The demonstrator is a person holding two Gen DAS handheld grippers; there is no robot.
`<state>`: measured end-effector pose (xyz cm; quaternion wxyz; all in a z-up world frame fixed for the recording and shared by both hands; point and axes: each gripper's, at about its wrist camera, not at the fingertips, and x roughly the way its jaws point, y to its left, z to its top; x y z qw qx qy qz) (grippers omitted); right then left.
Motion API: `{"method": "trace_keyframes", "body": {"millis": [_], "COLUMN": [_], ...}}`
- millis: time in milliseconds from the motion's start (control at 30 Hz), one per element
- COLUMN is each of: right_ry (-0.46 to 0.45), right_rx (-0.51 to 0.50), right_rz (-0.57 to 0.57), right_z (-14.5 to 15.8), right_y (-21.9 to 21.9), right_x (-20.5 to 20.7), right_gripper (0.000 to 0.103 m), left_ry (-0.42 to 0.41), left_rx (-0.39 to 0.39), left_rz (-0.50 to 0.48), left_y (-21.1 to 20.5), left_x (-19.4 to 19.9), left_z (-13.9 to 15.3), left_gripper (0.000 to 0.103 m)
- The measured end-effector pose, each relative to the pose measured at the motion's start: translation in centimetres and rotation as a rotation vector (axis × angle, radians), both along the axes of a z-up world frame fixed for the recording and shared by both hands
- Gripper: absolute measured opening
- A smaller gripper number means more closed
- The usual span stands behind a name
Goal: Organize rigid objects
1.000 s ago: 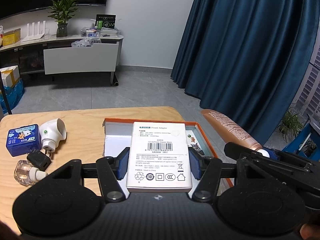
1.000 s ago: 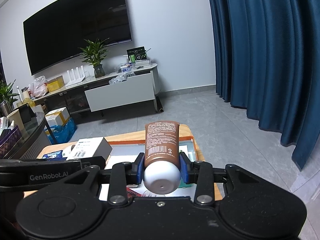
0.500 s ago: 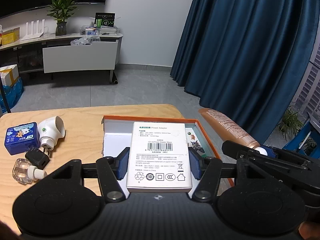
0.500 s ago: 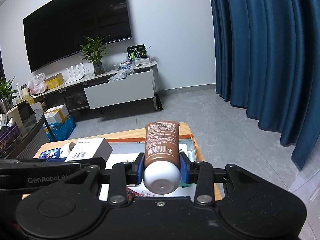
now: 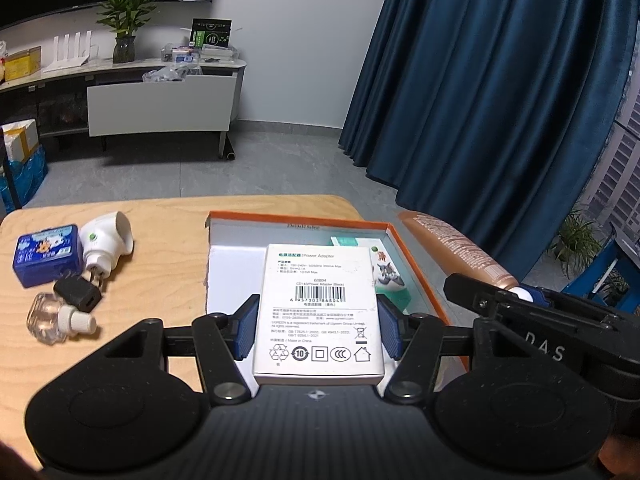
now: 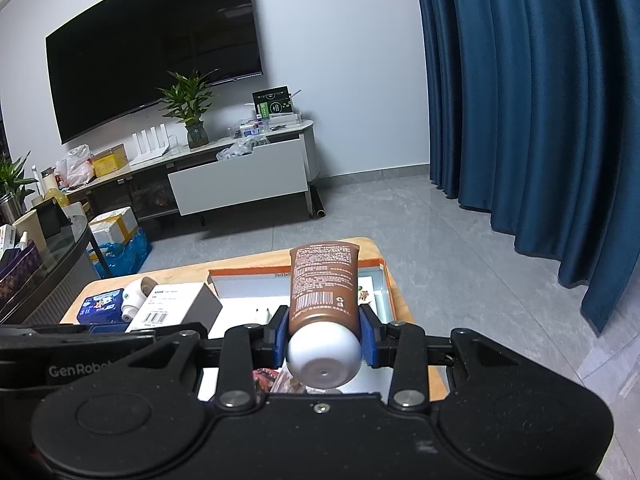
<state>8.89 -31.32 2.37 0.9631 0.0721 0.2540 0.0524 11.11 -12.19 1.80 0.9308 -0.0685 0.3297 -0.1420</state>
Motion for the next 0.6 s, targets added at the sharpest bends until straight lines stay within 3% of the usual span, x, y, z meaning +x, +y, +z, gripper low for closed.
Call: {"method": "trace_keyframes", "body": {"millis": [600], "right_ry": [0.019], "right_rx": [0.010], "right_rz": [-0.058], "right_z": [-1.6], "right_y": [-1.2], "right_x": [-5.7], "right_gripper": [0.044], "left_ry": [0.016], "left_rx": [-0.007], "left_rz": [0.008], "left_y": [-0.5], "left_x": [-4.7], "left_z": [-1.0], "left_gripper": [0.060]}}
